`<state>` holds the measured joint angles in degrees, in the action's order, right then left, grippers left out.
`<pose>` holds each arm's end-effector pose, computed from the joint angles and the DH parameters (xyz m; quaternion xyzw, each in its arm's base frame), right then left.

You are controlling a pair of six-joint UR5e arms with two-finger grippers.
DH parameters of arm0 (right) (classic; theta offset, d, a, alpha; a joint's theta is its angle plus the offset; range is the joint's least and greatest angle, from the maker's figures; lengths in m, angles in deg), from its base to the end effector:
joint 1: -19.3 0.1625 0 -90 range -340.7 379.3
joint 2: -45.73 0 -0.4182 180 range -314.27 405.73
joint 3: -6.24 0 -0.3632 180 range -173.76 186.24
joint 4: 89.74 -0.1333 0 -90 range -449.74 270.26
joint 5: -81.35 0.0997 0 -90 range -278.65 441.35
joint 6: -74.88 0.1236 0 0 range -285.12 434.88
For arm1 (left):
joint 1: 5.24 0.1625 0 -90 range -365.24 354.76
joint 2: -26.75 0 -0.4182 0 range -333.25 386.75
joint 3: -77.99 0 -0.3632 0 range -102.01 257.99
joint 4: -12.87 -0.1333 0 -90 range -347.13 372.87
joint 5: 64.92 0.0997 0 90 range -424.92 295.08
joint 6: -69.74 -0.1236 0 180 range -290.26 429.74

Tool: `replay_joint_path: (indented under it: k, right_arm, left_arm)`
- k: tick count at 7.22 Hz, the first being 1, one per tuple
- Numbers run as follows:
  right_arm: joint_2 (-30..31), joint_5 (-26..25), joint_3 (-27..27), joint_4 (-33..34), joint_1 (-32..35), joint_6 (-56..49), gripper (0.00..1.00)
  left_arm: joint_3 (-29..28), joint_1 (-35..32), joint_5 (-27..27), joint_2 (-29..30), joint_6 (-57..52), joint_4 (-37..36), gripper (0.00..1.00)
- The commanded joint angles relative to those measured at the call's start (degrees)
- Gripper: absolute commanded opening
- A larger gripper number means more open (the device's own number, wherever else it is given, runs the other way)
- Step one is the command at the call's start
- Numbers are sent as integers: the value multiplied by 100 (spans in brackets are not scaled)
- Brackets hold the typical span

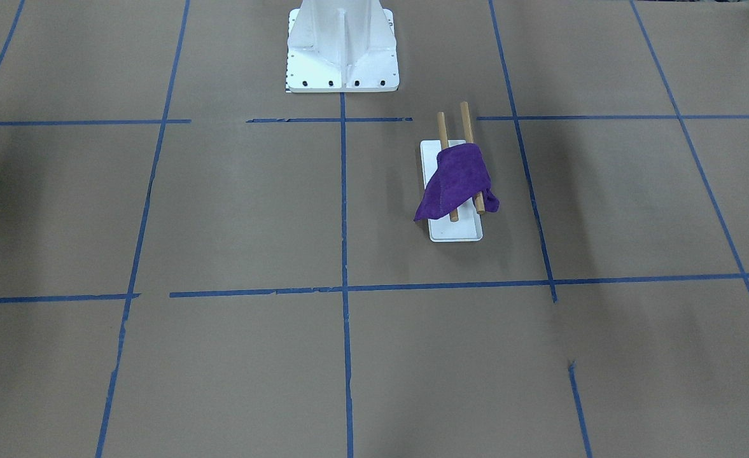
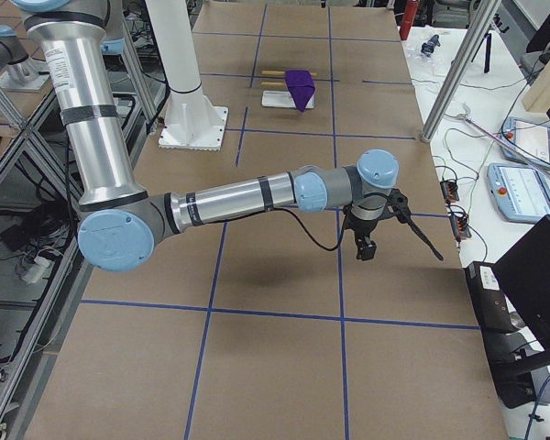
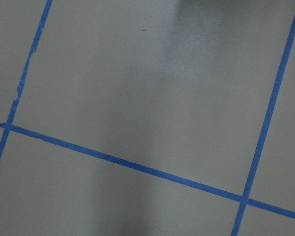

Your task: Hang towel on rack

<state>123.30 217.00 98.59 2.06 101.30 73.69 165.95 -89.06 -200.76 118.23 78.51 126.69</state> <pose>-0.0331 -0.5586 0.5400 0.0811 -0.3909 -0.1171 0.9093 0.0094 -0.5015 0.6238 0.1345 0.4024 0.0581 0.9037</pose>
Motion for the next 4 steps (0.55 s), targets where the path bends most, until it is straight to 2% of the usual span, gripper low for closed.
replay_joint_path:
  k: [1, 2, 3, 4]
  right_arm:
    - [20, -91, 29, 101, -17, 4, 100]
    - [12, -82, -14, 110, -34, 4, 100]
    - [81, -74, -50, 101, -34, 4, 100]
    - [291, -39, -50, 67, -26, -83, 100]
  left_arm:
    - [-33, 33, -22, -7, -33, 61, 100]
    - [1, 15, -31, -103, -33, 0, 100]
    - [-7, 6, -379, -87, -33, -270, 100]
    - [-24, -20, -556, 0, -68, -969, 100]
